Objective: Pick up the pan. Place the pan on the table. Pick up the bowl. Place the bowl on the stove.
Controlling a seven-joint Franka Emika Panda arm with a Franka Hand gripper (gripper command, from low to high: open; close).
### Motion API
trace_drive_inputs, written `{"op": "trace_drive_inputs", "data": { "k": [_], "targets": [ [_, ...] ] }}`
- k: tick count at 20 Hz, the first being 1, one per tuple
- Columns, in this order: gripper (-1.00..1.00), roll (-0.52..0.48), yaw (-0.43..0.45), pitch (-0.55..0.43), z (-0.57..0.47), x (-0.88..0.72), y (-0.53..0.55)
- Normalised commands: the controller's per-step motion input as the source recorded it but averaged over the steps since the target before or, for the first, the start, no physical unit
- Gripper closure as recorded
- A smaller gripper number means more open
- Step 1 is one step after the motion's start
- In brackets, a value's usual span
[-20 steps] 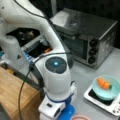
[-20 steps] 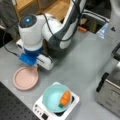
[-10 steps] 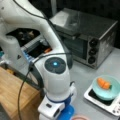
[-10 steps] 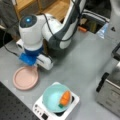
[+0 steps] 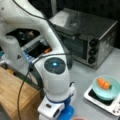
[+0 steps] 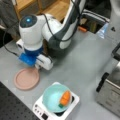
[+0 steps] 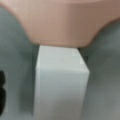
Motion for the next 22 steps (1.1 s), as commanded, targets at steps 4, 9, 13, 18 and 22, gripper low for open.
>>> {"op": "trace_drive_inputs", "data": {
  "k": [4,9,13,18,22],
  "targets": [
    [-1.0,-0.013,0.032,-0.129,-0.04,-0.1,0.0],
    [-1.0,-0.014,0.033,-0.125,-0.04,-0.1,0.02],
    [-1.0,-0.012,0.032,-0.088,0.07,-0.1,0.05],
    [-1.0,0.017,0.022,0.038,0.4,-0.1,0.13],
    [-1.0,0.061,0.011,0.1,0.47,-0.08,0.21]
  ]
}}
